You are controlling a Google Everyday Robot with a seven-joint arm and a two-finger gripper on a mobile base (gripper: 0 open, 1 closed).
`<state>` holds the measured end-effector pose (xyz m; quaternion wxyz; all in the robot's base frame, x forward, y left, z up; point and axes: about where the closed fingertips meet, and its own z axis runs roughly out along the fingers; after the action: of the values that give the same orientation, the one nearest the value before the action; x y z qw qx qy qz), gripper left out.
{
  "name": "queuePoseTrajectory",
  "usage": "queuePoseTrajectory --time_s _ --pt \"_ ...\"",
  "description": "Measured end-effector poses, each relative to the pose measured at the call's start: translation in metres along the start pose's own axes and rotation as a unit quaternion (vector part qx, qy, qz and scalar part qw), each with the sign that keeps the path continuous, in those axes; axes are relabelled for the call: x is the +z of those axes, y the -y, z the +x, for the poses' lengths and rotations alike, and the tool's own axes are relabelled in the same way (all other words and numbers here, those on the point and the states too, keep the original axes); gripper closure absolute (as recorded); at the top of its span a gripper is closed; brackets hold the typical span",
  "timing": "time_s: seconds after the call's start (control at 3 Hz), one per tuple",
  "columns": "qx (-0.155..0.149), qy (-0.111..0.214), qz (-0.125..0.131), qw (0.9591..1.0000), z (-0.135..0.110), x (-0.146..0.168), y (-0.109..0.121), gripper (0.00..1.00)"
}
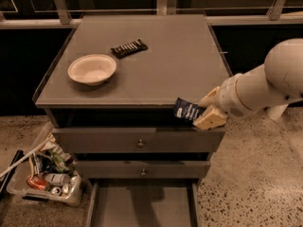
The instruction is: Place rxbar blueberry into bottom drawer
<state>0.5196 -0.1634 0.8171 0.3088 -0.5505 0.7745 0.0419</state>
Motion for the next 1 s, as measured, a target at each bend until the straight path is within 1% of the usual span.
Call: queuePoseTrajectory --time_s 0.33,0.67,1.0 --pt "0.011 -0.008 0.003 0.9999 0.024 0.033 -0.033 1.00" --pt "0.032 -0.019 -0.005 0.9993 0.050 0.073 -0.050 1.00" --pt "0.032 -0.019 -0.005 0.9993 0.050 0.073 -0.050 1.00"
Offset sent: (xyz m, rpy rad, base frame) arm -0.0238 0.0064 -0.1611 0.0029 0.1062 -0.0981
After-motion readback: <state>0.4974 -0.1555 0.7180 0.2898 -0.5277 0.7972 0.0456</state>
